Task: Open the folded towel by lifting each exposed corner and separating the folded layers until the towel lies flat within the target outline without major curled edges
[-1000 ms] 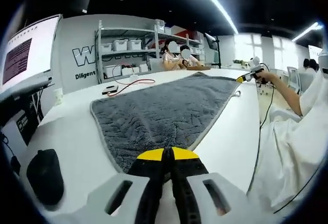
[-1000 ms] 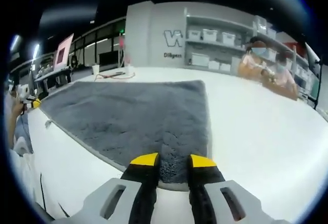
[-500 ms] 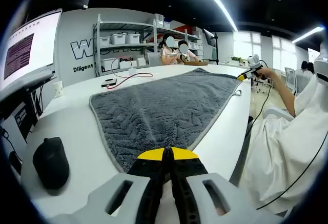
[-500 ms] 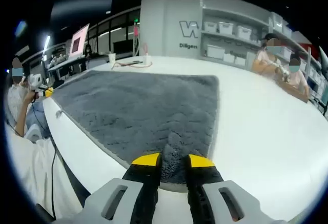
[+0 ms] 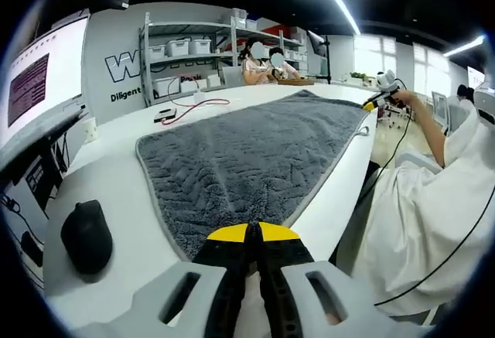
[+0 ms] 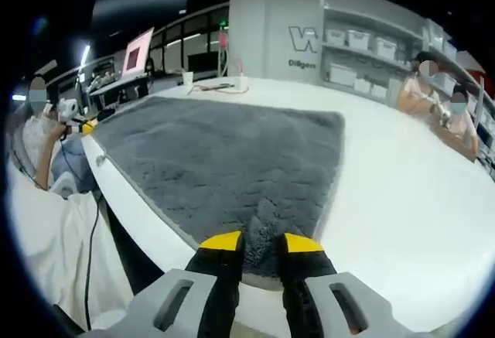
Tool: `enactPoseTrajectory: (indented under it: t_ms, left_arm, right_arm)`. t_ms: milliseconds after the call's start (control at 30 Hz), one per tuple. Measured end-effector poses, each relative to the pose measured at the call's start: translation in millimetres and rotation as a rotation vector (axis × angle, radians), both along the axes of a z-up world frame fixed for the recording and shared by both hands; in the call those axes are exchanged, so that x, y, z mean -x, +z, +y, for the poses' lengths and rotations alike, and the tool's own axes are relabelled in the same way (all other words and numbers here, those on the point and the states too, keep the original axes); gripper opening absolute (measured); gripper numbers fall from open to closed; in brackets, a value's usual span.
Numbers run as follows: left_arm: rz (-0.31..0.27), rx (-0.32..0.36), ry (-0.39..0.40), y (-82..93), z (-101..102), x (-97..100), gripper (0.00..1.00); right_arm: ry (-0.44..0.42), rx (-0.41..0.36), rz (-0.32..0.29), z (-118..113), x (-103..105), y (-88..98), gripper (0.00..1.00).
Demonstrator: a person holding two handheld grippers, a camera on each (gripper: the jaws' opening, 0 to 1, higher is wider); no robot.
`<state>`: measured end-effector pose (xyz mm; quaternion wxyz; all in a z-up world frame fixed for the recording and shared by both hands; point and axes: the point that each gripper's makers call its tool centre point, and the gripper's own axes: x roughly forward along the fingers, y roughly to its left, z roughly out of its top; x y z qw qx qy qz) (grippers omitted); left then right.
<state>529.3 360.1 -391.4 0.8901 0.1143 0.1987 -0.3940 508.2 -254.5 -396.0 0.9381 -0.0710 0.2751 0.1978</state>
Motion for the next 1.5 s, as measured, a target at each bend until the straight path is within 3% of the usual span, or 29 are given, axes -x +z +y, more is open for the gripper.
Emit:
enactPoseTrajectory:
  t_ms: [333, 533, 633, 733, 933, 1133, 1267, 1367, 1500]
  left_arm:
    - [0.005, -0.044, 0.014, 0.0, 0.0, -1.1, 0.03]
    - [-0.016, -0.064, 0.008, 0.1, 0.6, -1.5, 0.03]
    - [-0.023, -0.067, 0.005, 0.3, 0.8, -2.0, 0.03]
    - [-0.054, -0.089, -0.011, 0.9, 0.1, -1.5, 0.04]
    - [-0.079, -0.096, -0.010, 1.7, -0.1, -0.8, 0.05]
    - [-0.154, -0.129, -0.029, 4.8, -2.9, -0.7, 0.06]
    - [-0.146, -0.105, -0.005, 8.2, -2.4, -0.7, 0.09]
    - [-0.177, -0.029, -0.002, 23.8, -7.6, -1.2, 0.10]
    - [-0.209, 0.005, -0.008, 38.6, -14.2, -1.5, 0.12]
  right_arm:
    - [-0.006, 0.043, 0.023, 6.4, 2.1, -0.7, 0.08]
    - [-0.003, 0.028, 0.024, 2.8, 0.3, -0.7, 0.09]
    - [-0.023, 0.044, 0.014, -2.5, -2.8, 0.2, 0.16]
    - [-0.056, -0.003, 0.022, -5.9, -4.0, -0.3, 0.18]
    - [-0.043, 0.042, 0.015, -8.3, -8.3, 0.5, 0.24]
    - [-0.039, 0.074, 0.011, -11.4, -11.9, 1.5, 0.31]
    - [-0.020, 0.092, -0.002, -11.9, -14.0, 3.5, 0.34]
    - [-0.002, 0.085, -0.006, -9.1, -15.3, 4.5, 0.34]
    - [-0.003, 0.000, -0.046, -3.1, -21.3, 19.0, 0.34]
